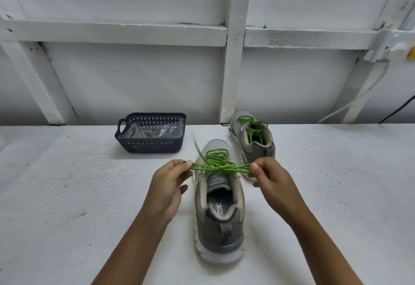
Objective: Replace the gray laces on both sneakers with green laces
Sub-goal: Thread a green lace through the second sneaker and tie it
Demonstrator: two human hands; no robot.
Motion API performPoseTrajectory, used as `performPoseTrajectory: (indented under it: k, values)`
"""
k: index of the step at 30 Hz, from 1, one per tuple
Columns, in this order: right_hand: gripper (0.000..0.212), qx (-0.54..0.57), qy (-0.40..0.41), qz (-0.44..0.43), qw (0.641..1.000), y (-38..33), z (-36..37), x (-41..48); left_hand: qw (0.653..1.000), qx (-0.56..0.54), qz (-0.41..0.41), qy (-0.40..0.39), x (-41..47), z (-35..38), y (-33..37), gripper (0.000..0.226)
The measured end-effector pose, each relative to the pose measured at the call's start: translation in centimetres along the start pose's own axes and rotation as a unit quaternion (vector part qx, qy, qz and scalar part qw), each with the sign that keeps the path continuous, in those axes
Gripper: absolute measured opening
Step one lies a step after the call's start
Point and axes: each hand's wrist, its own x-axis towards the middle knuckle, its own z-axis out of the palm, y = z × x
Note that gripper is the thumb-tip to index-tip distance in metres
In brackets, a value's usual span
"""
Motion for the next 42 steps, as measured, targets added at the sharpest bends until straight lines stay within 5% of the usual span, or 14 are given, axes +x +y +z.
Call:
performPoseTrajectory:
  k: [6, 11, 15, 24, 33, 37, 42]
  values:
    - [0.018, 0.043, 0.004, 0.069, 0.997, 0.9, 1.0, -0.5, 0.997, -0.017, -0.049, -0.058, -0.2, -1.2, -1.1, 0.021]
    - [0.016, 0.041, 0.007, 0.069, 0.997, 0.8, 0.7, -0.5, 0.988, 0.125, -0.006, -0.094, -0.3, -1.9, -0.8, 0.022]
    - [0.016, 0.015, 0.039, 0.044, 0.998, 0.5, 0.6, -0.8, 0.984, 0.167, 0.033, -0.045, -0.5, -2.1, -0.8, 0.021]
    - [0.02, 0.042, 0.06, 0.054, 0.996, 0.9, 0.9, -1.2, 0.997, 0.0, -0.012, 0.074, -0.8, -2.3, -0.8, 0.016]
    - [0.015, 0.204, 0.093, 0.081, 0.971, -0.3, 2.0, -1.1, 0.992, 0.123, -0.038, 0.011, -1.4, -1.2, -1.7, 0.015]
    - [0.014, 0.202, 0.046, 0.007, 0.978, -1.5, 1.9, -1.2, 0.991, 0.133, 0.006, 0.011, -1.0, -0.6, -1.9, 0.019]
    - [0.012, 0.116, -0.103, -0.116, 0.981, -1.7, 1.4, -2.0, 0.982, 0.154, 0.098, -0.041, -1.1, 0.5, -1.2, 0.025]
